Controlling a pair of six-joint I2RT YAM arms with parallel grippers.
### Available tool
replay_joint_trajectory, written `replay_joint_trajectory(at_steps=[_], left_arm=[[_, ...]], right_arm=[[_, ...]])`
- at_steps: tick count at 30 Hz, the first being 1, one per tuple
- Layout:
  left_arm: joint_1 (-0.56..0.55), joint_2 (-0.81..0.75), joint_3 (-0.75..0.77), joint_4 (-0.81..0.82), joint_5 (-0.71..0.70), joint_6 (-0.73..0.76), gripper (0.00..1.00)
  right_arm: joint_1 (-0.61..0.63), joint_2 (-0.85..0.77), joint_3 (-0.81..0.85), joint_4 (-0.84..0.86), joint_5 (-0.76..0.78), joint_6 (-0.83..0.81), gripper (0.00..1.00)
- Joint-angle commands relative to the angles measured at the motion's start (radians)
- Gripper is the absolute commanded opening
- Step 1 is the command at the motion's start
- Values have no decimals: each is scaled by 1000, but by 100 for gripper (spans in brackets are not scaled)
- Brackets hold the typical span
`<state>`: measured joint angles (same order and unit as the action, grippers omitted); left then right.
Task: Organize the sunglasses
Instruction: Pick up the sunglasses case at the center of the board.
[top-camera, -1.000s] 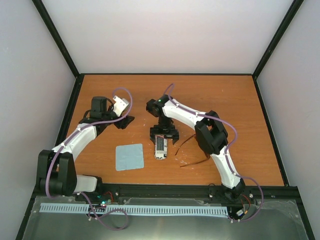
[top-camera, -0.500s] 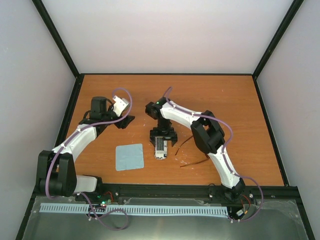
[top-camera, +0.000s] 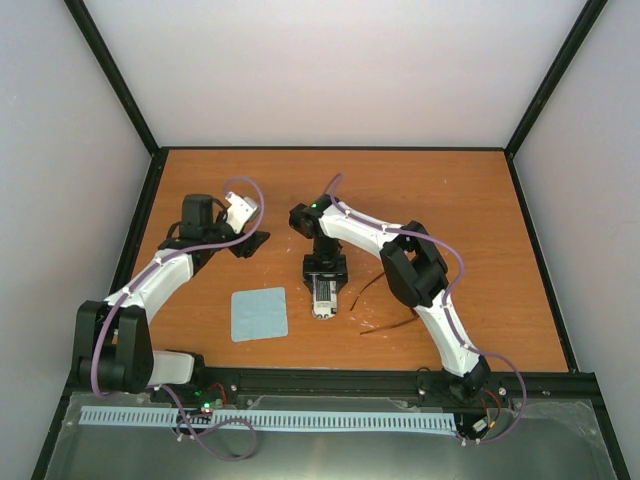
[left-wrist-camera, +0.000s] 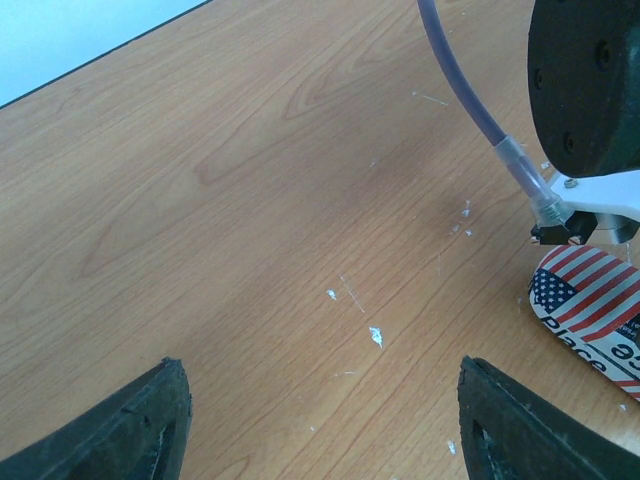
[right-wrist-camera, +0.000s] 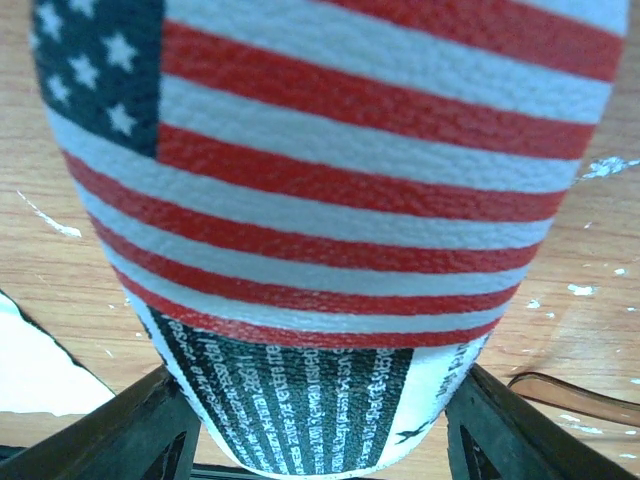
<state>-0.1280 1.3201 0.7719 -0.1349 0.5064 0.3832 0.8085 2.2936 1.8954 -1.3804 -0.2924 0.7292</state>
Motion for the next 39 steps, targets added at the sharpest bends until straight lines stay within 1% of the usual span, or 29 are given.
replay_joint_trajectory(at_steps=[1,4,5,10,11,12,13,14,15,16,21,23,24,25,27,29,31,34,37,39], left_arm=[[8,-15,-1,22,22,-13,73],[8,-13,-3,27,21,-11,73],[8,-13,-3,29,21,-11,73],[8,-12,-3,28,31,-12,73],[8,-11,-4,27,34,-12,73],[8,-12,-4,29,37,-13,73],[8,-12,-5,29,40,-15,73],[8,-12,-5,30,44,-15,73],[8,-12,-5,30,45,-16,73],[8,-12,-4,29,47,-17,73],[8,-12,-2,26,58,-16,73],[8,-13,3,16,92,-22,73],[8,-13,7,9,122,-27,73],[8,-13,10,-1,160,-30,73],[8,-10,21,-34,260,-32,73],[8,-6,32,-70,364,-47,72],[7,-9,41,-102,431,-45,73],[7,-42,38,-114,456,-38,73],[7,-82,38,-101,457,-26,75],[6,-86,58,-112,502,-27,78]], right_arm=[[11,20,21,-11,-9,-3,60],[11,21,19,-7,-13,-5,53],[11,20,17,-6,-14,-7,46],[11,9,17,2,-16,-9,30],[11,7,15,5,-18,-10,29],[11,6,12,10,-23,-11,31],[11,7,8,13,-27,-11,37],[10,7,5,14,-28,-11,40],[10,8,1,16,-28,-11,40],[11,8,-1,16,-27,-12,38],[9,-6,6,22,-22,-18,20],[9,-30,4,40,-28,-16,16],[7,-45,-2,56,-35,-15,11],[4,-66,-15,83,-52,-15,8],[-5,-129,-63,157,-89,-15,7],[-23,-206,-175,305,-153,-11,6],[-54,-306,-296,458,-221,17,6],[-133,-445,-469,661,-349,60,6],[-203,-571,-584,841,-478,75,6],[-233,-628,-653,1031,-597,98,6]])
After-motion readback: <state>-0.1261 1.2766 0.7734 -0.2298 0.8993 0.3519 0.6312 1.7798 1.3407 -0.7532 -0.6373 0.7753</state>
